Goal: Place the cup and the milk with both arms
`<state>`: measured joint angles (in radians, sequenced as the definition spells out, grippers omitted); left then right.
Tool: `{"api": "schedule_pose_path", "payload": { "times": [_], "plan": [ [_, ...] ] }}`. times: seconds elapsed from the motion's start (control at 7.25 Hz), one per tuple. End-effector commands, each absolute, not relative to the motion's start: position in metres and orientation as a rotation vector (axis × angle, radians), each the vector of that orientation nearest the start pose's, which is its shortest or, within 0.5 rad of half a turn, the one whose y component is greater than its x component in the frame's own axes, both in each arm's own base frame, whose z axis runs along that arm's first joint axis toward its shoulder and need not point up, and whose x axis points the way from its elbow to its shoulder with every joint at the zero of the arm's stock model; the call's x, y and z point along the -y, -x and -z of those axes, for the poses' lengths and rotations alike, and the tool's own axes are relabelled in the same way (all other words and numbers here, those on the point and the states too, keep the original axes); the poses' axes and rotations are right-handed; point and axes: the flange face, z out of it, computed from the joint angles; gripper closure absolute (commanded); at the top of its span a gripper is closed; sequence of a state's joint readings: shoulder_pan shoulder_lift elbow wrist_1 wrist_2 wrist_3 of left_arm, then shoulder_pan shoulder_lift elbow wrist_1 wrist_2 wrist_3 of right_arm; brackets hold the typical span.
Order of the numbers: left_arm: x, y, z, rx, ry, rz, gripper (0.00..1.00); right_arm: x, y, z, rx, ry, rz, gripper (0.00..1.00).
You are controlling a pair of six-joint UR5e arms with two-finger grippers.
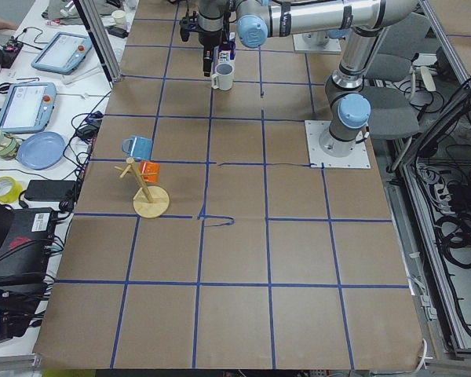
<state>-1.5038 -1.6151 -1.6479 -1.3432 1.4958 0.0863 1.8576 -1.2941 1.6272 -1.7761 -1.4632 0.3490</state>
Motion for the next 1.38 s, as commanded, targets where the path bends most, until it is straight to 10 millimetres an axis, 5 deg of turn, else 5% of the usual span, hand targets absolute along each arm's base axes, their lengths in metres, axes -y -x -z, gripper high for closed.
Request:
{"api": "schedule_pose_path", "payload": {
  "times": [0.0, 0.28, 0.55, 0.83, 1.24],
  "plan": [
    [0.527, 0.106, -0.452, -3.203, -0.039, 0.183, 0.14, 0.510, -0.300, -0.333, -3.069, -0.104, -0.232, 0.03],
    [0.526, 0.106, -0.453, -3.203, -0.038, 0.183, 0.14, 0.516, -0.293, -0.359, -3.073, -0.104, -0.145, 0.00],
    [0.525, 0.105, -0.453, -3.199, -0.038, 0.185, 0.13, 0.531, -0.274, -0.417, -3.098, -0.138, -0.019, 0.00],
    [0.525, 0.105, -0.451, -3.197, -0.040, 0.178, 0.13, 0.542, -0.221, -0.467, -3.143, -0.070, -0.021, 0.00],
    [0.520, 0.106, -0.453, -3.191, -0.042, 0.179, 0.13, 0.544, -0.113, -0.500, -3.147, 0.029, -0.020, 0.00]
  ]
}}
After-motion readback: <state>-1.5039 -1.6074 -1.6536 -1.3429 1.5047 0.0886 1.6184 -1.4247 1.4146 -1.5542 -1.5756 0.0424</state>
